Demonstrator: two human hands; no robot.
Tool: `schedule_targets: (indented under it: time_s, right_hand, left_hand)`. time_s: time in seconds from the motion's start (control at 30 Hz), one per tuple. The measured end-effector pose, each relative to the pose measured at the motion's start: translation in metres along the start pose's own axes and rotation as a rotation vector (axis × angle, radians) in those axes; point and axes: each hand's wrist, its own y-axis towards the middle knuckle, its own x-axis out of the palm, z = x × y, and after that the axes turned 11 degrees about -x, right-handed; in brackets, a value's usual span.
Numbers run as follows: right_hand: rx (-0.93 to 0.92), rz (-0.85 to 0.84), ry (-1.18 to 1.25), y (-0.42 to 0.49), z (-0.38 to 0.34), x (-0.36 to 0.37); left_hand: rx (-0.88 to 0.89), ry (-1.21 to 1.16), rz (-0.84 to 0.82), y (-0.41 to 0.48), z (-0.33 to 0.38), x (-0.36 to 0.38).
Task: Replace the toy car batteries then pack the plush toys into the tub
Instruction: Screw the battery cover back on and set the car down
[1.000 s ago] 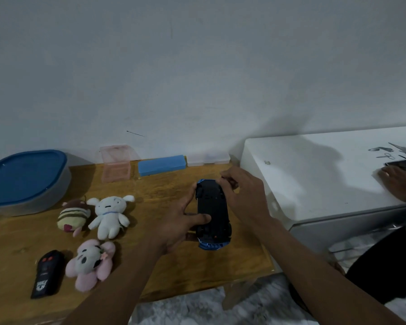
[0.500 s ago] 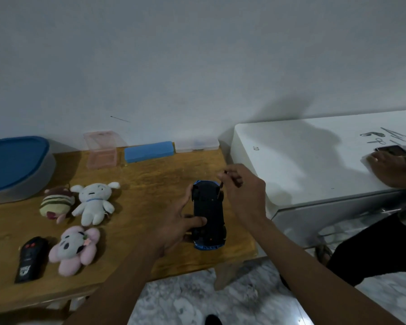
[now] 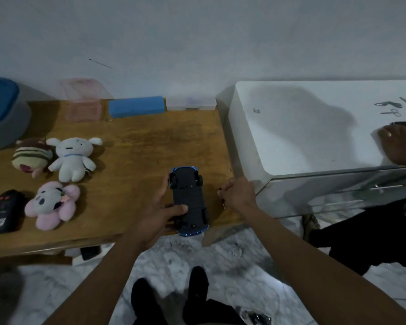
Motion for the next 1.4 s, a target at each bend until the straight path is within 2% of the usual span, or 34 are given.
schedule_targets:
  time_s: [0.2, 0.9, 1.2, 1.33, 1.4]
  right_hand:
    - [-0.046, -0.002, -0.045, 0.004, 0.012, 0.012]
    - [-0.011, 0.043, -0.076, 0.006, 0.002, 0.010]
    - [-0.064, 0.142, -0.103, 0.017, -0.033, -0.002]
    - [-0.058, 0.143, -0.112, 0.012, -0.044, -0.005]
    - [-0.109, 0.127, -0.048, 0.003, -0.060, -0.003]
  left_hand:
    - [-0.012, -0.044, 0.018, -0.002, -0.004, -0.004]
    - [-0.069, -0.072, -0.010, -0.004, 0.011, -0.031]
    - [-0.037, -0.058, 0.006, -0.009, 0.038, -0.049]
    - [-0.027, -0.026, 0.007, -0.007, 0.044, -0.055]
    - [-0.045, -0.092, -0.002, -0.006, 0.047, -0.055]
